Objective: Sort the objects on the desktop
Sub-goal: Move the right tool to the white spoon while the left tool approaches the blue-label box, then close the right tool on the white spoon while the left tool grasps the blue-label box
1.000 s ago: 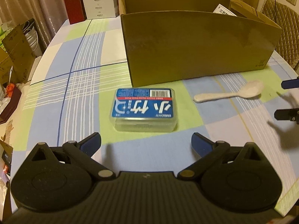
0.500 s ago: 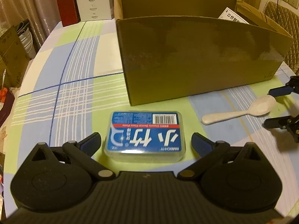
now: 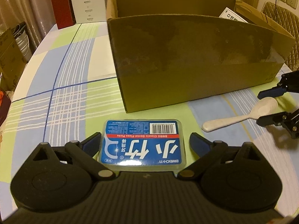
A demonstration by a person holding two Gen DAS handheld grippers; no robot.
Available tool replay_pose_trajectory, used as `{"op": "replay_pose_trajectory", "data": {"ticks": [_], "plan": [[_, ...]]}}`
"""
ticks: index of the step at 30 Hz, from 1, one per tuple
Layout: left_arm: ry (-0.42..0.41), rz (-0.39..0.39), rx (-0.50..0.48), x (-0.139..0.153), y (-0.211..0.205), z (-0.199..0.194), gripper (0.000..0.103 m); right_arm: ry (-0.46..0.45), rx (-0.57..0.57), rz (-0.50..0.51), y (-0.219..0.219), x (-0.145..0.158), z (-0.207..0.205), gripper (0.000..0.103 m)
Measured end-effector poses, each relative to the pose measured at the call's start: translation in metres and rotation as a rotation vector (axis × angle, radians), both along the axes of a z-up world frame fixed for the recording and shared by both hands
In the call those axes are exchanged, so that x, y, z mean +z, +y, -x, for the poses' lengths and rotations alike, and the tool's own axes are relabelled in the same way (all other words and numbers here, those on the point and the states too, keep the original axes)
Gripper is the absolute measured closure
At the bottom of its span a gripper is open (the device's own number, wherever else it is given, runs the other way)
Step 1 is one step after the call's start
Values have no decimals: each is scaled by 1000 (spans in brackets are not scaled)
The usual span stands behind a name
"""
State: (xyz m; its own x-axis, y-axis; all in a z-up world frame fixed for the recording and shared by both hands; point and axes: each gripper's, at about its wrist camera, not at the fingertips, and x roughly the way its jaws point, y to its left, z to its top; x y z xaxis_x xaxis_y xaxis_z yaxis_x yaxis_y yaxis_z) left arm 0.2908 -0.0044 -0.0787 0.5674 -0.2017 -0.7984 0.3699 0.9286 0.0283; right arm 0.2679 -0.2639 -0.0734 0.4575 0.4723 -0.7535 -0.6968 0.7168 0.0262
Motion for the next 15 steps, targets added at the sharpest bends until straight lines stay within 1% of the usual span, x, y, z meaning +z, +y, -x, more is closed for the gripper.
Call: {"op": "replay_pose_trajectory", "data": {"ticks": [1, 5, 6, 7, 9, 15], "plan": [[1, -3, -4, -1, -1, 0, 9, 0, 7, 2, 0, 1, 1, 60], [-7, -4, 2, -1, 0, 0, 13, 3, 16, 9, 4, 2, 7, 76], [-9, -5, 4, 0, 0, 1, 16, 3, 13, 10, 4, 3, 9, 81], [-11, -8, 5, 0, 0, 2, 20, 6, 7, 11, 5, 3, 12, 83], [-12, -11, 5, 1, -1, 5, 20, 11, -6, 12, 6, 4, 17, 92], [1, 2, 18, 3, -2, 24, 20, 83, -108, -43, 0, 7, 31, 96]]}}
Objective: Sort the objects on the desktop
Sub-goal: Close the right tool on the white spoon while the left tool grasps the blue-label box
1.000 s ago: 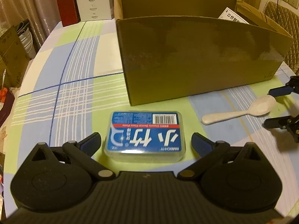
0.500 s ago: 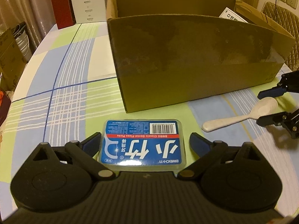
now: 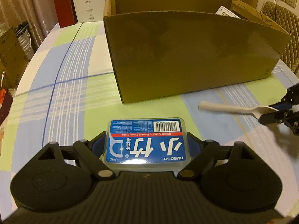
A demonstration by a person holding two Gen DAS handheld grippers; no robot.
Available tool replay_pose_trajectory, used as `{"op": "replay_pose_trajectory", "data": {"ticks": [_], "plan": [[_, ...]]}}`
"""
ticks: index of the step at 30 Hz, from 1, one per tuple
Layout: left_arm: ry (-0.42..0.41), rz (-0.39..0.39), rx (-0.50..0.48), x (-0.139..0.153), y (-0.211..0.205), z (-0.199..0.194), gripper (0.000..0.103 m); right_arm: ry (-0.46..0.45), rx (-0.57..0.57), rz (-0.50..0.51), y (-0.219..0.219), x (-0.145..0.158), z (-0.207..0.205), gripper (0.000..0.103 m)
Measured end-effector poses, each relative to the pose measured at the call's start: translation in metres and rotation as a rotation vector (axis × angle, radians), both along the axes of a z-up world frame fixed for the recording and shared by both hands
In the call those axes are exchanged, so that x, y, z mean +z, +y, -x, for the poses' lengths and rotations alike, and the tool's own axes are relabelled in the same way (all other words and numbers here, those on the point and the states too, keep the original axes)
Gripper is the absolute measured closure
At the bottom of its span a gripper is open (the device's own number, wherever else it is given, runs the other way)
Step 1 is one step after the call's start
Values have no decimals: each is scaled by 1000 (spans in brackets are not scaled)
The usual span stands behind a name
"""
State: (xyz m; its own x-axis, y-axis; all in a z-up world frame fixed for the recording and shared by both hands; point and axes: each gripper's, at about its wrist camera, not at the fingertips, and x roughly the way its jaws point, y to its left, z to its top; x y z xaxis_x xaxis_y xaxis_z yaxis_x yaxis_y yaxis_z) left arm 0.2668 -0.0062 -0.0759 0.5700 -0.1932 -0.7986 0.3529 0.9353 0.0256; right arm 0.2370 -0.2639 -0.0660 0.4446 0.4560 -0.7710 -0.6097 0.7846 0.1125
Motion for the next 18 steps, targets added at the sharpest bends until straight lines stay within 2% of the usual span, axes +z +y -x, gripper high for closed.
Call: {"op": "replay_pose_trajectory", "data": {"ticks": [4, 10, 14, 18], "plan": [[13, 14, 21, 2, -3, 23, 20, 110, -143, -96, -14, 3, 11, 96], [14, 33, 35, 4, -18, 72, 20, 247, -355, -275, -36, 0, 51, 96], [-10, 27, 41, 5, -31, 105, 20, 249, -470, -324, -45, 1, 82, 96], [-24, 14, 38, 3, -40, 128, 20, 203, -469, -304, -45, 6, 103, 95]]}}
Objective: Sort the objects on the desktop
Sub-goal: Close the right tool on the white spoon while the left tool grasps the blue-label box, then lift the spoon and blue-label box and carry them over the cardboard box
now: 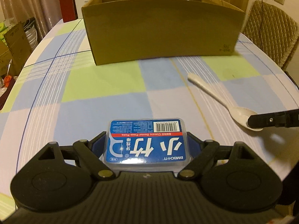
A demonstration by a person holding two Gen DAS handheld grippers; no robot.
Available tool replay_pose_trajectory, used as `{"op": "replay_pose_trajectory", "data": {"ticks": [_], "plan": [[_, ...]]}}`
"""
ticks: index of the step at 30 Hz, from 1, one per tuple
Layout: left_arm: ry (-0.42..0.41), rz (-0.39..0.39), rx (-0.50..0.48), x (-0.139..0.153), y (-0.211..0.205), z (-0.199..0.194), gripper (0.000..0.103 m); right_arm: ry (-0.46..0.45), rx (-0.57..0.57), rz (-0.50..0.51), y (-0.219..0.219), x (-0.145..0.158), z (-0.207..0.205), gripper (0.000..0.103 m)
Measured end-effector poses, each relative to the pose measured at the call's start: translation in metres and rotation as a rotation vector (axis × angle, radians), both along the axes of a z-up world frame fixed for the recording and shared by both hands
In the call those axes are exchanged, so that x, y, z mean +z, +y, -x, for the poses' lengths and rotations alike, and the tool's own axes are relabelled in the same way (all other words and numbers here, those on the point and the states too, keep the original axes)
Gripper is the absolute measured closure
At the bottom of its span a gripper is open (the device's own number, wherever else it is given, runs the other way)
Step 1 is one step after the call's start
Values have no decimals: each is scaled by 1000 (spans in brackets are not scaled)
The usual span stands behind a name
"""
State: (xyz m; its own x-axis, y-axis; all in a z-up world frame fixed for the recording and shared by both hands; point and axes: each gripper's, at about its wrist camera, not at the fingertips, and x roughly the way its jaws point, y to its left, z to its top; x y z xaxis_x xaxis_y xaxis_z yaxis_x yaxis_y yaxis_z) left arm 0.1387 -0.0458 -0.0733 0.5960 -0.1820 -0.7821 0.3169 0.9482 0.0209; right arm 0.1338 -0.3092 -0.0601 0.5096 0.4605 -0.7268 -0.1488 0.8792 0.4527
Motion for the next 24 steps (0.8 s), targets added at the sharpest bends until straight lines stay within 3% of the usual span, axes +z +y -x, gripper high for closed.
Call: {"op": "replay_pose_trajectory", "data": {"ticks": [2, 6, 10, 17, 24], "plan": [[-3, 5, 3, 0, -1, 6, 20, -42, 24, 56, 9, 0, 7, 90], [0, 17, 5, 2, 1, 9, 19, -141, 83, 190, 23, 1, 26, 58], [-13, 15, 1, 1, 2, 14, 19, -201, 121, 241, 30, 1, 41, 52], [-34, 42, 14, 2, 8, 18, 16, -228, 67, 257, 43, -2, 45, 40], [-40, 50, 10, 2, 11, 17, 16, -235, 19, 275, 52, 2, 51, 39]]}}
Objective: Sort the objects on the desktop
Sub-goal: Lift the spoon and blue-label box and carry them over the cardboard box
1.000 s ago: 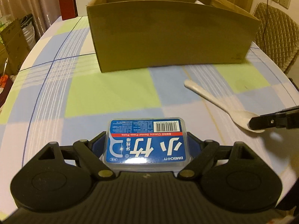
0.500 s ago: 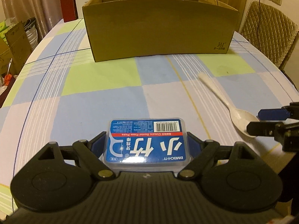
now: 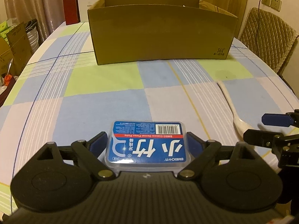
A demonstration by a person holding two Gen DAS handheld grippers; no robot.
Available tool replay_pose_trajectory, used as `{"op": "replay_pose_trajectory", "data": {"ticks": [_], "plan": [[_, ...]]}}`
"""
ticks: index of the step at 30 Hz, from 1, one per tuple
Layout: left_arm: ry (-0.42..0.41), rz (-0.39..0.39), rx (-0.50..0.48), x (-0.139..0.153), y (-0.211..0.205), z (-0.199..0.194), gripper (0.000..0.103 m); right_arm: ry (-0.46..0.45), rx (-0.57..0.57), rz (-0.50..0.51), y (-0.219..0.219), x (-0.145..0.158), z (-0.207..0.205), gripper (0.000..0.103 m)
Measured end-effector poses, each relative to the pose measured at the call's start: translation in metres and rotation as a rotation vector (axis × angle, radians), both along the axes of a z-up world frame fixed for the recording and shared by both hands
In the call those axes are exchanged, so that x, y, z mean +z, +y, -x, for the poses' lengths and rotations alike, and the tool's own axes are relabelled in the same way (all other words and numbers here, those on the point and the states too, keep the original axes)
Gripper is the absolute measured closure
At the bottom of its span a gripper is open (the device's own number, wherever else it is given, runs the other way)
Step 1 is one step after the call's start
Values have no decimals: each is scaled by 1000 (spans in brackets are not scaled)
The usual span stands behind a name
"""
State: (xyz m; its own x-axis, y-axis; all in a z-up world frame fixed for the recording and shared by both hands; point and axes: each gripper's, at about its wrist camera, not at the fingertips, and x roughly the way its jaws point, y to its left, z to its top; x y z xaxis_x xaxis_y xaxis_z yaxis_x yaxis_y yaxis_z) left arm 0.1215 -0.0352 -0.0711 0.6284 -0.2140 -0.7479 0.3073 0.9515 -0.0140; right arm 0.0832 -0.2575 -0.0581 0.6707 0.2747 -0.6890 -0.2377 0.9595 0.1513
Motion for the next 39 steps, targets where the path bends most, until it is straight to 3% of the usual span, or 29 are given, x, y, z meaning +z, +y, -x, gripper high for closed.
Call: {"op": "replay_pose_trajectory", "data": {"ticks": [13, 17, 20, 24, 29, 39], "plan": [[8, 7, -5, -1, 1, -2, 16, 15, -23, 72, 19, -16, -6, 39], [9, 7, -7, -1, 0, -2, 16, 14, -28, 99, 10, -15, -4, 55], [7, 5, -8, -2, 0, -2, 16, 15, -49, 122, 0, -14, -5, 58], [7, 6, -6, -1, 0, -2, 16, 20, -68, 93, -6, -14, -3, 58], [6, 4, -7, 0, -1, -1, 16, 41, -131, -26, -10, -11, 0, 58], [8, 11, -13, -1, -1, -2, 16, 23, -187, -16, 2, -11, 0, 59]]}}
